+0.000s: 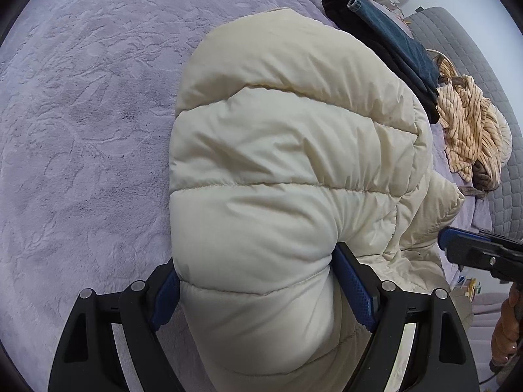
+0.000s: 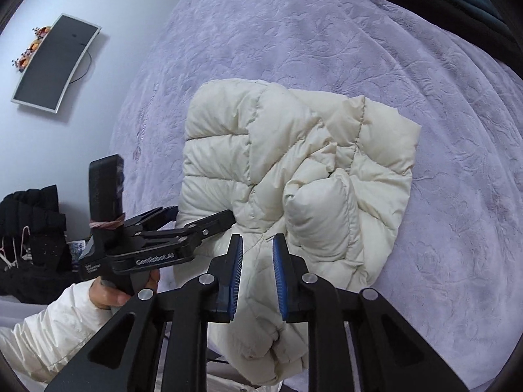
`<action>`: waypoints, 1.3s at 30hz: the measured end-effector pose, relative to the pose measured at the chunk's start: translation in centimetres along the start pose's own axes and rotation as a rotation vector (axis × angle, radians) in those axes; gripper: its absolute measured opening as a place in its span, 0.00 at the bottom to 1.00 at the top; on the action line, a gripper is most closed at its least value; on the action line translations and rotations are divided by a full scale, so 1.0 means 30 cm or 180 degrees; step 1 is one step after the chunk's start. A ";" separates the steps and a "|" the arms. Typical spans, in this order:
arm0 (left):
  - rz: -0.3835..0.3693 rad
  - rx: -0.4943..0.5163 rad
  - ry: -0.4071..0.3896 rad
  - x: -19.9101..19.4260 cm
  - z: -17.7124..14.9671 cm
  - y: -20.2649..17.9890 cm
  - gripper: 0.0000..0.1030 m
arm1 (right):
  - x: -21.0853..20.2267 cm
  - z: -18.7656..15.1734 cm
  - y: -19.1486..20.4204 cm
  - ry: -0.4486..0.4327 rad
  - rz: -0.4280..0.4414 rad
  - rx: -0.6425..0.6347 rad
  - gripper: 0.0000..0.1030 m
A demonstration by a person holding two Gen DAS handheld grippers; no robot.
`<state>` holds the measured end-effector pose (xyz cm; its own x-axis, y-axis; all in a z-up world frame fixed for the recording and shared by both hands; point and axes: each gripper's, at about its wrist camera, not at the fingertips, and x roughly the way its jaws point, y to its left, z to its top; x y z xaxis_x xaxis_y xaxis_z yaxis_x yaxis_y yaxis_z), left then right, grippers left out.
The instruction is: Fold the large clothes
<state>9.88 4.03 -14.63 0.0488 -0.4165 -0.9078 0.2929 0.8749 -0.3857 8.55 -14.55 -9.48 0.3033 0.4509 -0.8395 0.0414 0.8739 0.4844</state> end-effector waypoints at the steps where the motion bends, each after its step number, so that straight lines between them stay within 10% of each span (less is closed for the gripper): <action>1: 0.0009 0.0002 -0.0004 0.000 -0.002 -0.004 0.83 | 0.007 0.008 -0.012 -0.0012 -0.0017 0.0047 0.20; 9: 0.0093 0.0033 -0.0027 -0.002 -0.007 -0.029 0.83 | 0.079 -0.013 -0.112 -0.0030 -0.0328 0.0453 0.18; 20: 0.0017 0.0491 -0.0509 -0.270 0.104 -0.154 0.83 | 0.170 -0.023 -0.262 -0.0028 -0.0095 0.0742 0.11; 34: 0.0004 0.0867 -0.0148 0.012 0.282 -0.340 0.83 | -0.052 -0.123 -0.057 0.0065 0.0209 0.0297 0.12; 39: 0.0050 0.0880 -0.0155 0.069 0.253 -0.348 0.83 | 0.049 -0.215 -0.031 0.0273 -0.0191 0.0088 0.12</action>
<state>14.16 -7.85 -11.24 0.0992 -0.4208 -0.9017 0.5409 0.7834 -0.3061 2.81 -13.52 -12.77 0.2170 0.4129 -0.8846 0.0836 0.8950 0.4382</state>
